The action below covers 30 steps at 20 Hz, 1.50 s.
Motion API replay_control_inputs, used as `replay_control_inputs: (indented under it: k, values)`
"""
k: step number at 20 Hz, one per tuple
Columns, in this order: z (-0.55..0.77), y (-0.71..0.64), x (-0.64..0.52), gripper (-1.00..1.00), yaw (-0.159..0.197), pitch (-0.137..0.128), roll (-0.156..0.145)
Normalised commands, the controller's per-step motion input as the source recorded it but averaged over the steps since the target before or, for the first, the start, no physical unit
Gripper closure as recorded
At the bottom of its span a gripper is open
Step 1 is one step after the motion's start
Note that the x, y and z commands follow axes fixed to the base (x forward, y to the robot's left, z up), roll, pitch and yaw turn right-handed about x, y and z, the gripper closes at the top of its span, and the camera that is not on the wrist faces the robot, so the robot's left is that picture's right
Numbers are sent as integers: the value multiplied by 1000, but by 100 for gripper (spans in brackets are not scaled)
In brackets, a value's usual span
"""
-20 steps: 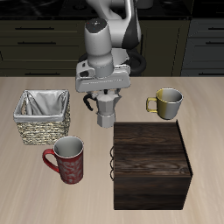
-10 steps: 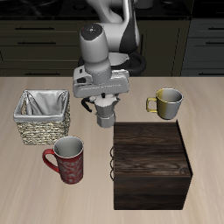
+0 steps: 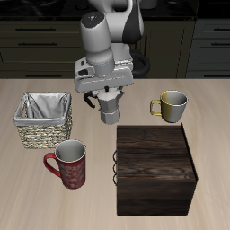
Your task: Place the moka pot in the basket
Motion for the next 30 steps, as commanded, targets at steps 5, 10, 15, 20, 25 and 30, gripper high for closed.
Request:
replay_control_inputs:
  k: [5, 10, 15, 20, 25, 30]
  values:
    - [517, -13, -108, 100, 12, -52, 1]
    - [474, -98, -137, 100, -25, -46, -4]
    - [725, -150, -178, 100, -15, -113, -23]
    - [234, -52, -50, 100, 3, -32, -2]
    - [69, -72, 87, 100, 15, 19, 3]
    - [236, -282, 98, 100, -25, -4, -30]
